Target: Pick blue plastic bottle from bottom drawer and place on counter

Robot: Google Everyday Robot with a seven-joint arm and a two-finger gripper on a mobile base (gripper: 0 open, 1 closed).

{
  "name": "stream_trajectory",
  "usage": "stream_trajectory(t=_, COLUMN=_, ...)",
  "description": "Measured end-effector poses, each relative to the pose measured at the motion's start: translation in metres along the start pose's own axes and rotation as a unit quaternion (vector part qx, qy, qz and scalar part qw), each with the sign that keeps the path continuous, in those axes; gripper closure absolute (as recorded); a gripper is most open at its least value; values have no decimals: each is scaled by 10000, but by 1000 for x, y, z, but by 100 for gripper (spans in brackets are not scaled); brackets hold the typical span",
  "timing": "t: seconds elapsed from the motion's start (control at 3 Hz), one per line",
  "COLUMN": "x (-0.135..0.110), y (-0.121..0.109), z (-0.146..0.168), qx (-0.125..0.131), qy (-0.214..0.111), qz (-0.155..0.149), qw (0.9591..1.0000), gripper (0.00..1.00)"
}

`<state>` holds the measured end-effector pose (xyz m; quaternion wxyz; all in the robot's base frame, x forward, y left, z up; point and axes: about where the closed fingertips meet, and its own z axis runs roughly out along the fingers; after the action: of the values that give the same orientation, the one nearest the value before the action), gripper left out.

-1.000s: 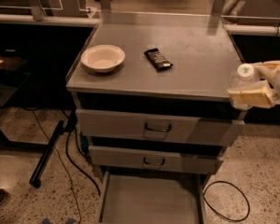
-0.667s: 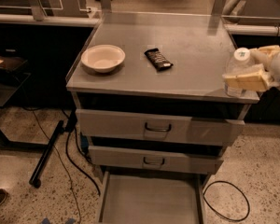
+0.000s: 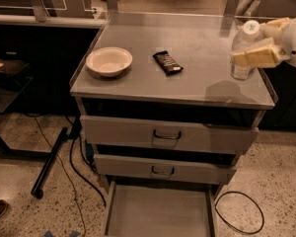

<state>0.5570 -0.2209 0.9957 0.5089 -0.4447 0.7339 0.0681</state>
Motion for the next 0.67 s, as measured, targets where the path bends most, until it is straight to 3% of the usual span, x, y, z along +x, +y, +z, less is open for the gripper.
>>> stream_trajectory(t=0.67, x=8, y=-14, z=13, qx=-540, qy=247, qz=369, qw=9976, gripper=100)
